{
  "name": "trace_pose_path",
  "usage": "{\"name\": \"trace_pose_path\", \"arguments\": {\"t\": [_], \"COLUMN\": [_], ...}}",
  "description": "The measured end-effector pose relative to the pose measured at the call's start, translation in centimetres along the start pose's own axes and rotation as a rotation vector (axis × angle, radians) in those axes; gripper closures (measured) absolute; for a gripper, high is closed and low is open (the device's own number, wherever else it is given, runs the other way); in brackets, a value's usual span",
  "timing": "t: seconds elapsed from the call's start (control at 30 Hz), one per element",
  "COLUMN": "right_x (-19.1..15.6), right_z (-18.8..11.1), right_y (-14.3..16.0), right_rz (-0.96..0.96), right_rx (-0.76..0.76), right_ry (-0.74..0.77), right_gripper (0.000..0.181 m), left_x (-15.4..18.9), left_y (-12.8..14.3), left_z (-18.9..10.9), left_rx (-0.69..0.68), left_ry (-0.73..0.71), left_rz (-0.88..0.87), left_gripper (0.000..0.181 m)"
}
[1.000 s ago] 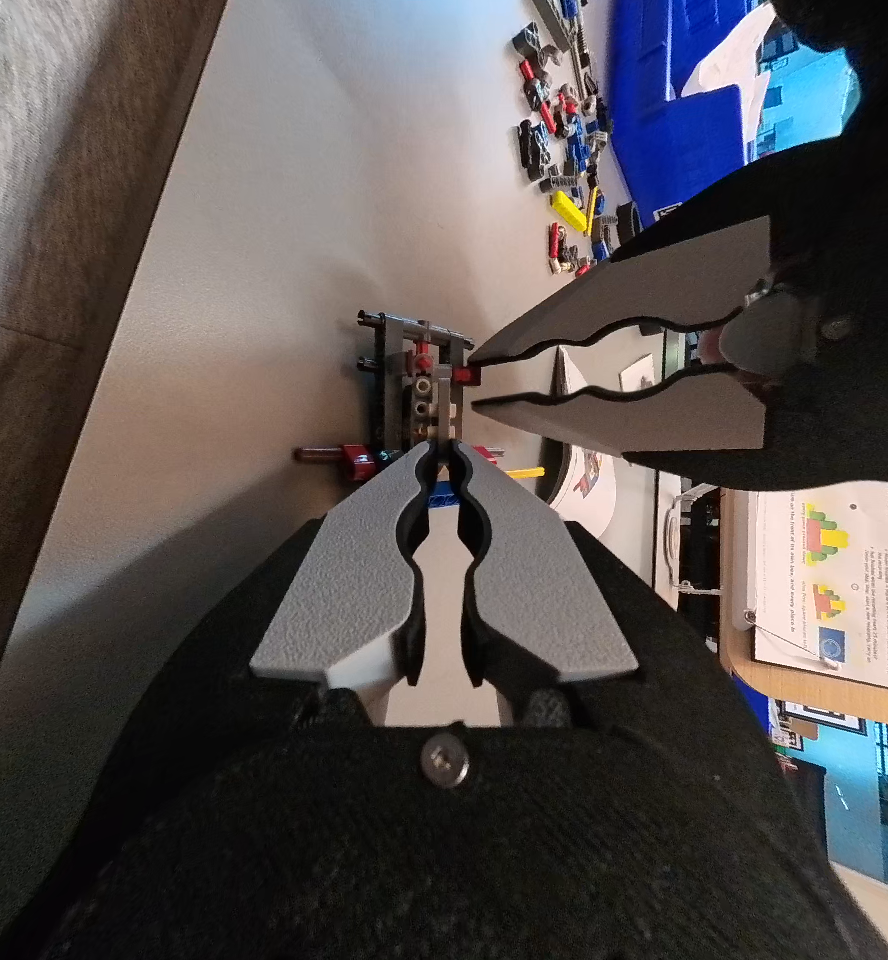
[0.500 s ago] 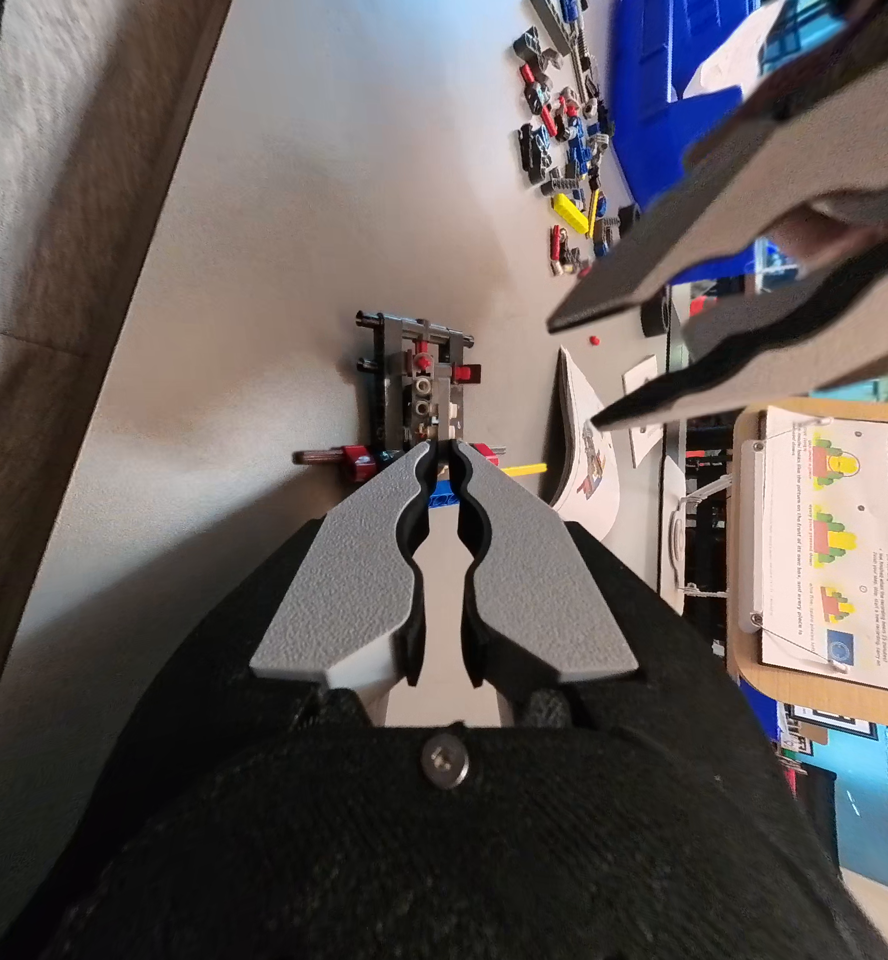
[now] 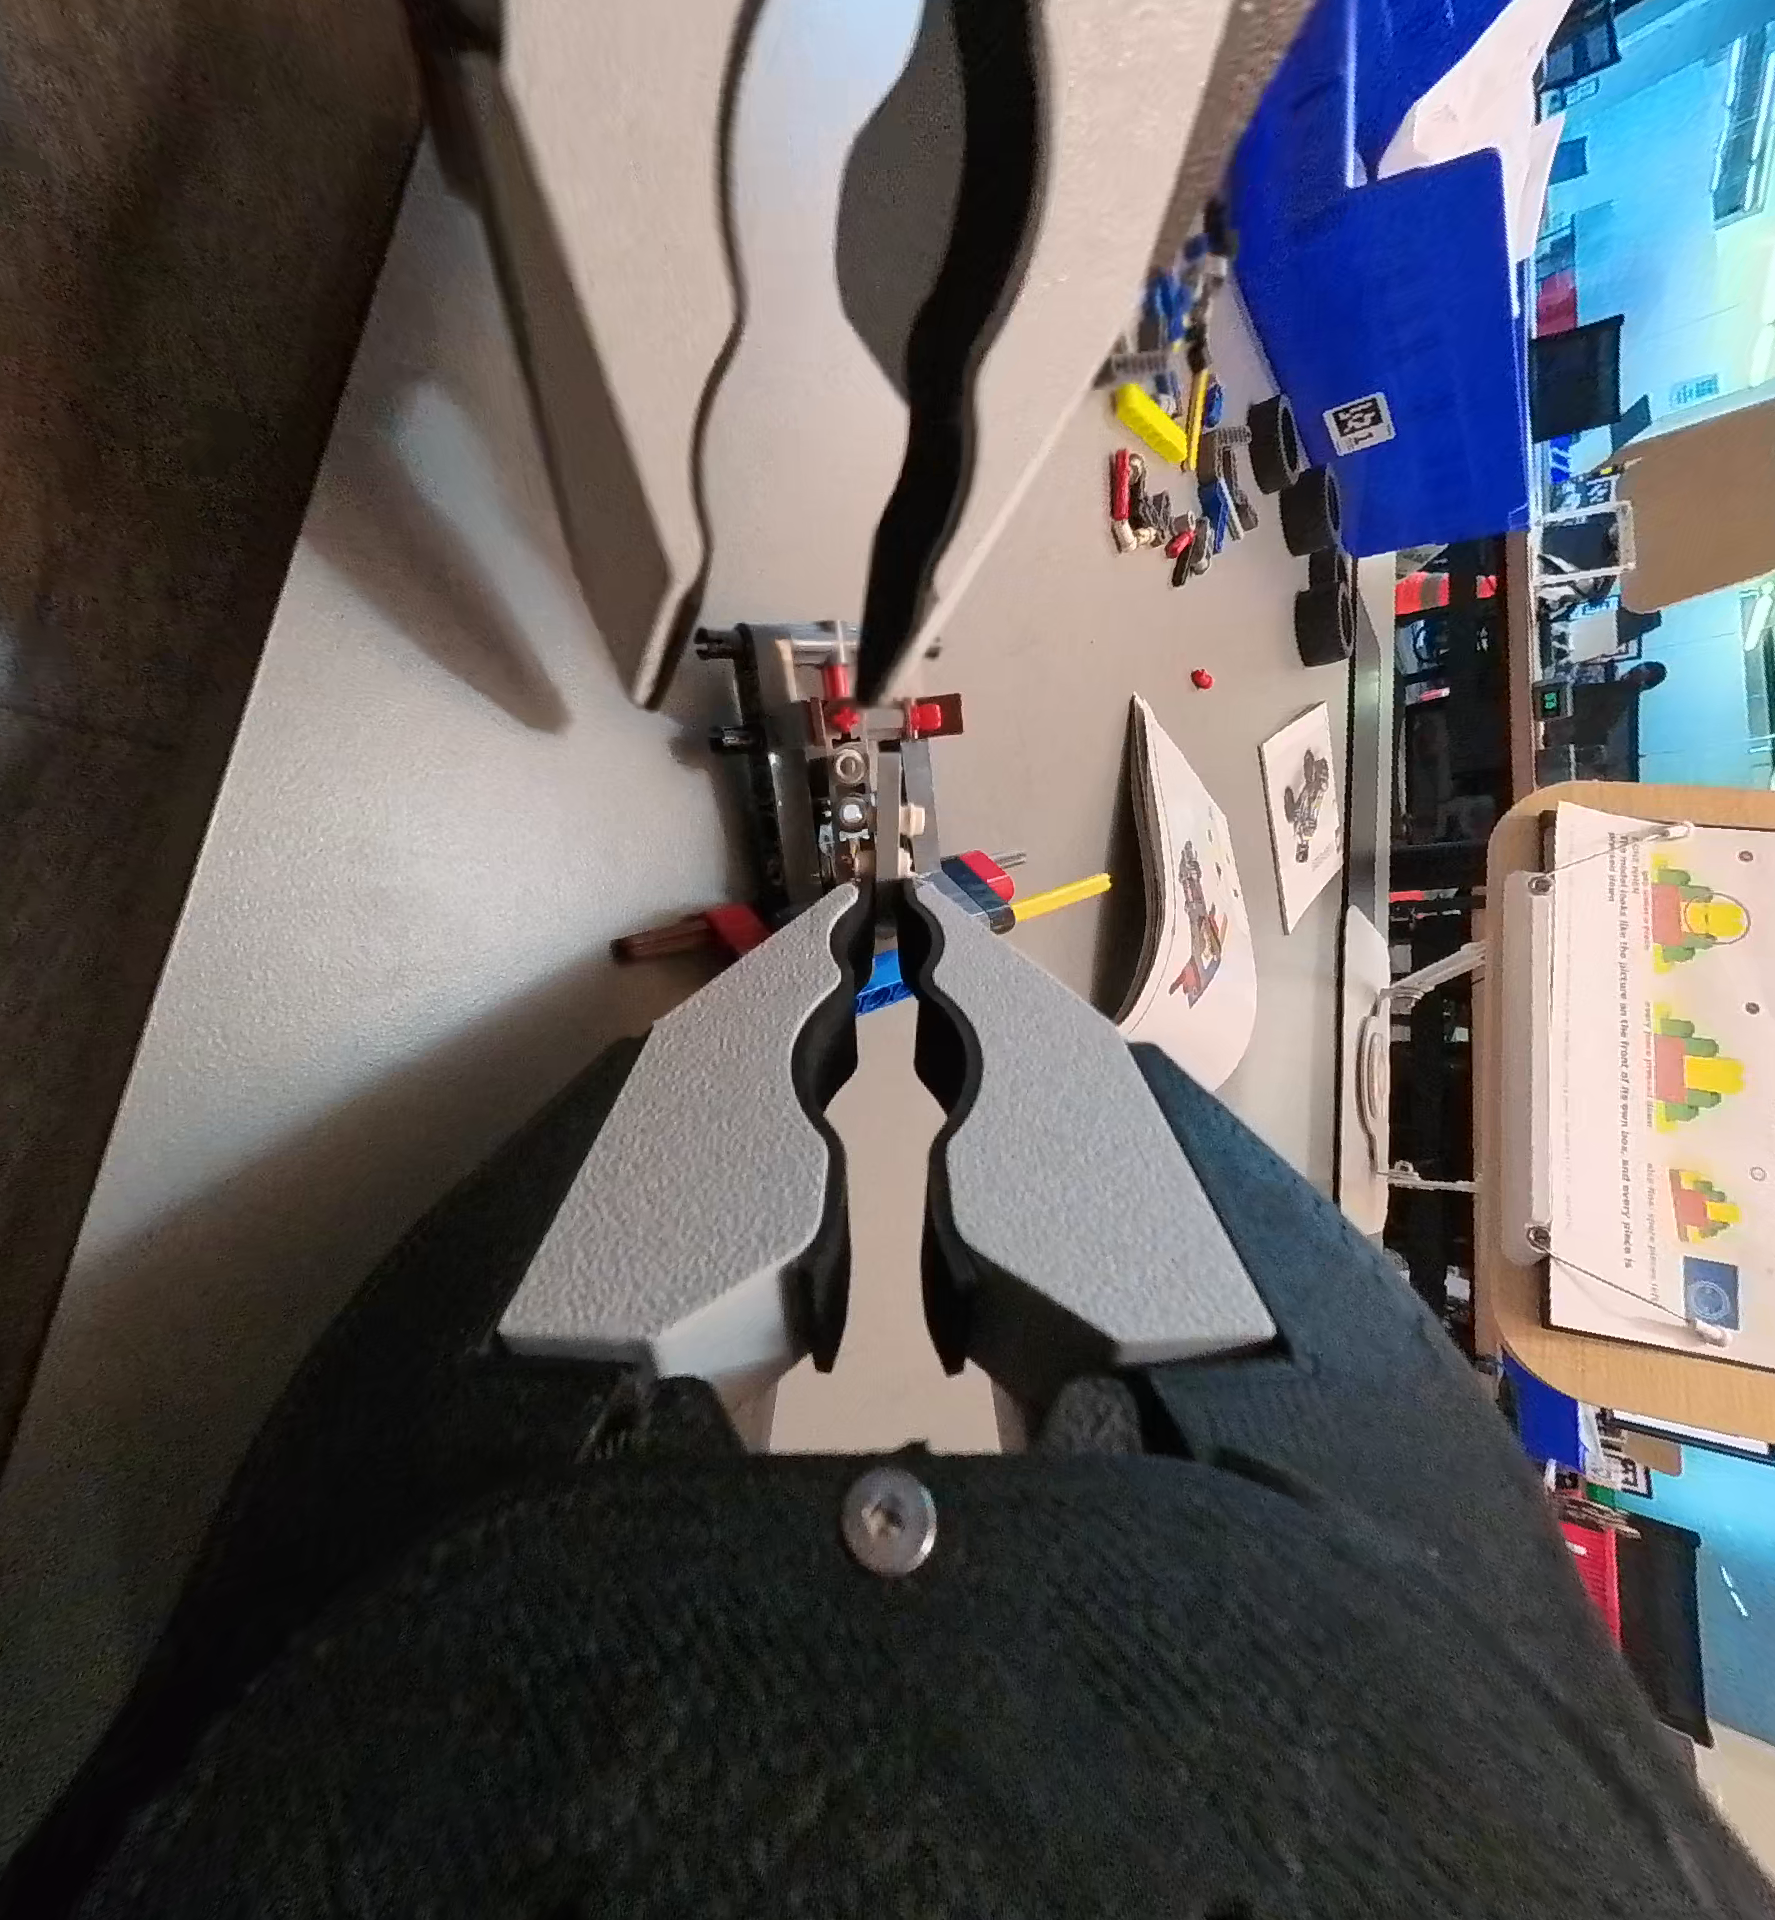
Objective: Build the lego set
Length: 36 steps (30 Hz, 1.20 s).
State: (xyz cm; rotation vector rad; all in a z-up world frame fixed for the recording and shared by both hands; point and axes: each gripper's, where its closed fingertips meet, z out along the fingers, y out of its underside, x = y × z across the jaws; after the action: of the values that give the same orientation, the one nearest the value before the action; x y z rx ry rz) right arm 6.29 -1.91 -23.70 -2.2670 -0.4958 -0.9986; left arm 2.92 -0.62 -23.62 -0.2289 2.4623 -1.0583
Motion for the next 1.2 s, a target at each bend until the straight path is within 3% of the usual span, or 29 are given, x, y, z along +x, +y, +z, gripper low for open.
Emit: {"name": "trace_pose_path", "arguments": {"t": [0.07,0.2,0.47,0.53,0.77,0.93,1.2], "right_x": [0.1,0.2,0.2,0.2,0.4,2.4,2.9], "right_z": [0.0,0.0,0.0,0.0,-0.3,-0.1,1.6], "right_y": [0.1,0.4,0.5,0.6,0.4,1.2,1.3], "right_rz": [-0.001,0.008,0.018,0.013,0.027,0.07,-0.08], "right_rx": [-0.008,-0.022,-0.031,-0.034,-0.019,-0.058,-0.09], "right_ry": [0.001,0.0,-0.01,-0.011,-0.042,0.009,0.028], "right_gripper": [0.18,0.18,0.18,0.18,0.18,0.18,0.181], "left_x": [-0.3,-1.4,-1.4,-1.2,-1.4,-1.5,-1.6], "left_y": [0.1,0.3,1.0,1.1,1.4,1.3,1.3], "left_z": [0.2,0.3,0.9,1.2,1.6,1.8,1.9], "left_rx": [0.008,-0.006,-0.036,-0.054,-0.087,-0.104,-0.11], "left_ry": [-0.053,-0.115,-0.129,-0.127,-0.146,-0.162,-0.155], "left_rz": [-0.006,-0.009,0.066,0.099,0.162,0.228,0.271], "left_gripper": [0.156,0.155,0.158,0.169,0.175,0.176,0.176]}}
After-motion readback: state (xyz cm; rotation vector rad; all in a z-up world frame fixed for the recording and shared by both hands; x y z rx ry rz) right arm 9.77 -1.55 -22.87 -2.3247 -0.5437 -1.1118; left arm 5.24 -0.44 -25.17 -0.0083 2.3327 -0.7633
